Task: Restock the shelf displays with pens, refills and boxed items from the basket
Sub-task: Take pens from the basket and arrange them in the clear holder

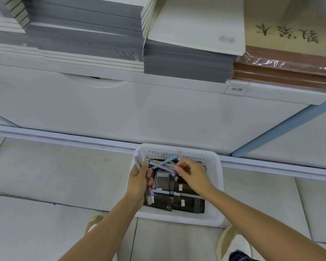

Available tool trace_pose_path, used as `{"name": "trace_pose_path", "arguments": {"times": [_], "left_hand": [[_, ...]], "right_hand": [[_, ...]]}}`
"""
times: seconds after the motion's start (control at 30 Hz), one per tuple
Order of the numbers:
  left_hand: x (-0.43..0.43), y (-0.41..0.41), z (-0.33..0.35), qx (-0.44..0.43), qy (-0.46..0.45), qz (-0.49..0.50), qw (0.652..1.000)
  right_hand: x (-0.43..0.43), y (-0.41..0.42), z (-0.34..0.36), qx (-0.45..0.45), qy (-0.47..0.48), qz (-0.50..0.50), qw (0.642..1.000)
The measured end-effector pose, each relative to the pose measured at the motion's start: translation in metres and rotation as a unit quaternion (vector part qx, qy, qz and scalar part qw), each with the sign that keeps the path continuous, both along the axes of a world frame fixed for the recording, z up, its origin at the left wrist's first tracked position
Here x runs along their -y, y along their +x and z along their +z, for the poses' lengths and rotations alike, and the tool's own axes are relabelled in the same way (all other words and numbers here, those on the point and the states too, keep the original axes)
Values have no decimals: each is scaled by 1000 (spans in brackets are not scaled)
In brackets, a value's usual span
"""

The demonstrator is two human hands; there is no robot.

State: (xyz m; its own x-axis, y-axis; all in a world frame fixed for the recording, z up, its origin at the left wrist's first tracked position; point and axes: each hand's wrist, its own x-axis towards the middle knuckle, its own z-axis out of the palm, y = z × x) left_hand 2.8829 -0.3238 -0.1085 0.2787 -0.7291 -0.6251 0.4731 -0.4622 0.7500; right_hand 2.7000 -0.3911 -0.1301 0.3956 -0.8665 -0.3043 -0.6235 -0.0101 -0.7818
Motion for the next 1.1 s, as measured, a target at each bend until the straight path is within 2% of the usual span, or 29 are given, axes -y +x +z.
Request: {"name": "trace_pose_path", "arguments": {"times": [0.1,0.23,0.37,0.57,0.7,0.8,0.9,1.1], "left_hand": [[3,-3,-3,44,32,-54,997],[4,-4,-5,58,33,-78,995],[5,2,-10,70,42,-69,994],[6,17,-13,111,46,-42,992],[7,19,-13,126,49,-44,990],[6,20,-12,130,47,-54,989],[6,21,-10,139,43,-64,987],[9,22,1,161,22,-78,984]], "right_hand": [[14,-22,-12,-40,-58,-63,995],[19,-12,-24,-93,-73,34,992],[15,14,-41,-190,-118,124,967],[16,42,-53,-272,-153,127,941],[21,50,-52,-309,-136,179,924],[24,49,-49,-299,-131,219,920],[29,41,-42,-248,-117,238,932],[46,16,-12,-114,-7,237,965]]}}
